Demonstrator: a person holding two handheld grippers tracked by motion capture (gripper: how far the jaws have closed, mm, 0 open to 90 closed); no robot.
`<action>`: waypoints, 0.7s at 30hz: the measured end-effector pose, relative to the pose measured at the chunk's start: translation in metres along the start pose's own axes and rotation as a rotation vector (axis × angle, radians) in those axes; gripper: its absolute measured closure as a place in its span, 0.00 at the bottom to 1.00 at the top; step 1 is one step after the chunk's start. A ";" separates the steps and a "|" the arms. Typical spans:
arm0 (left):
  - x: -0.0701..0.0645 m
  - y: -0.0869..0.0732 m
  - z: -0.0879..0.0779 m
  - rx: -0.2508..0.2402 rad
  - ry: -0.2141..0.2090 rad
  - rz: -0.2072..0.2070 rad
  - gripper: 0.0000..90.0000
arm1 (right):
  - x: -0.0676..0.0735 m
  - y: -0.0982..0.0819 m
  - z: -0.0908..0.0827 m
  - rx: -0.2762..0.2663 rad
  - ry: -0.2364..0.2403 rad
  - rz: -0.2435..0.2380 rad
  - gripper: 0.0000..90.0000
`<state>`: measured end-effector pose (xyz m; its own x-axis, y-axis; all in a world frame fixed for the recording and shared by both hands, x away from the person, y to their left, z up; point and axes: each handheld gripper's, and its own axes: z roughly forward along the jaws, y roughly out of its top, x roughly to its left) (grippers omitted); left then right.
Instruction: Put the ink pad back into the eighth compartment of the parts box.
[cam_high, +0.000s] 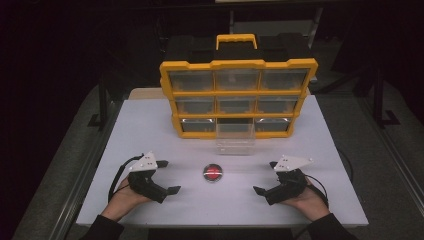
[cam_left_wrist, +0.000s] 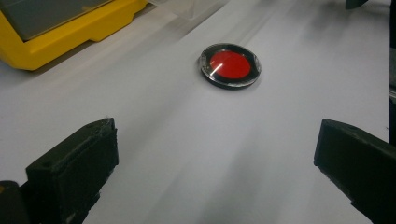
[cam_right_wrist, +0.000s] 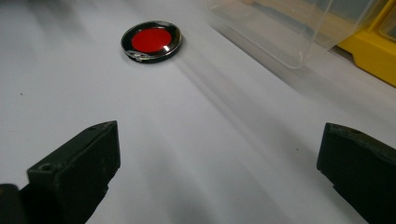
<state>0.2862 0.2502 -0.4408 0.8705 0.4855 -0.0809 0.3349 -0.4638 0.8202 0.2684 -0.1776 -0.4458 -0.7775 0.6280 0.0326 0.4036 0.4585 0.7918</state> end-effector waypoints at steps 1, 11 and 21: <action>0.000 0.000 0.001 -0.001 0.000 0.003 0.00 | 0.000 0.000 0.000 -0.002 0.000 0.000 0.00; -0.001 0.007 0.009 0.002 -0.014 0.010 0.00 | 0.000 0.000 0.000 -0.003 0.000 -0.002 0.00; -0.002 0.012 0.014 0.002 -0.023 0.021 0.00 | 0.001 0.000 0.000 -0.007 -0.002 -0.003 0.00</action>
<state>0.2941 0.2332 -0.4385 0.8852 0.4587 -0.0770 0.3175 -0.4749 0.8208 0.2679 -0.1771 -0.4457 -0.7779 0.6278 0.0288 0.3979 0.4565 0.7958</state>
